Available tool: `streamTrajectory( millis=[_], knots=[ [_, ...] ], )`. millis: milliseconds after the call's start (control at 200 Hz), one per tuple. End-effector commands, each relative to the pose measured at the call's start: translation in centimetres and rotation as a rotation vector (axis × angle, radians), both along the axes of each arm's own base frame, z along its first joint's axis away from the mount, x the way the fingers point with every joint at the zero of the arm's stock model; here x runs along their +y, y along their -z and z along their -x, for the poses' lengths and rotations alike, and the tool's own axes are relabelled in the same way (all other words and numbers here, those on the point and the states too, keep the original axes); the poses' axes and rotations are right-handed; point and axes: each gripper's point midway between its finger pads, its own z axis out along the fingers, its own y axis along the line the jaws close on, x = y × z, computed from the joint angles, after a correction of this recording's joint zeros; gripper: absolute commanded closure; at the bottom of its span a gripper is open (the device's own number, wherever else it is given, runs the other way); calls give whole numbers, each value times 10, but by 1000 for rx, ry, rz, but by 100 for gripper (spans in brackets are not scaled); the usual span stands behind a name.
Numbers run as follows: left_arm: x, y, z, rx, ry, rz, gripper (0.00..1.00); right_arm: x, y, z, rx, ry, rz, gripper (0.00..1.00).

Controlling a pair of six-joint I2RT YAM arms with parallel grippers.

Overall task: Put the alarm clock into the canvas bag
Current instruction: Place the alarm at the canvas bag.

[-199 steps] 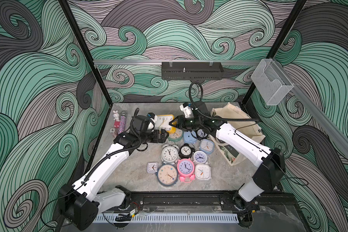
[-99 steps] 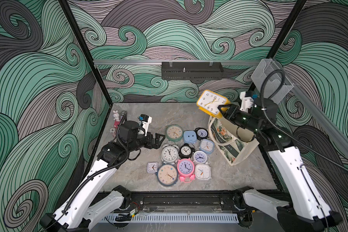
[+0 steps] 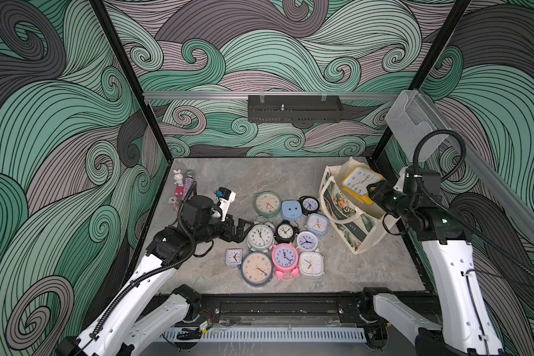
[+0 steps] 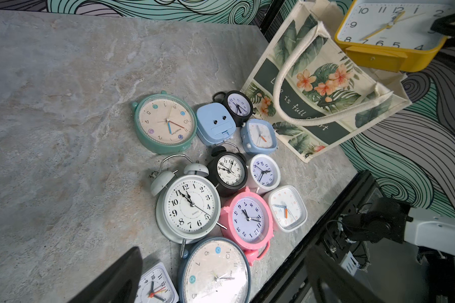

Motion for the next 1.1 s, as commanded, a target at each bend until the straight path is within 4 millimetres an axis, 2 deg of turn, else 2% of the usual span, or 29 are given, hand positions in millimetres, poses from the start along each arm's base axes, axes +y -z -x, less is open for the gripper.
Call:
streamTrajectory(
  millis=[0,130,290,470,665,921,1096],
  knots=[
    [-2,3,7,-8,35,-21,1,-2,-13,-22,-57,-4,23,78],
    [-1,2,8,-18,36,-30,1,-3,0,-45,-12,12,18,78],
    [0,-1,7,-30,31,-41,1,-5,29,-65,43,33,3,78],
    [0,3,7,-26,33,-55,1,-1,47,-87,69,31,-31,78],
    [-1,3,6,-27,36,-55,1,1,77,-106,143,27,-58,76],
    [-2,5,4,-21,33,-61,1,-1,125,-109,273,43,-93,76],
    [-2,5,1,-22,25,-65,1,-7,150,-104,335,73,-104,71]
  ],
)
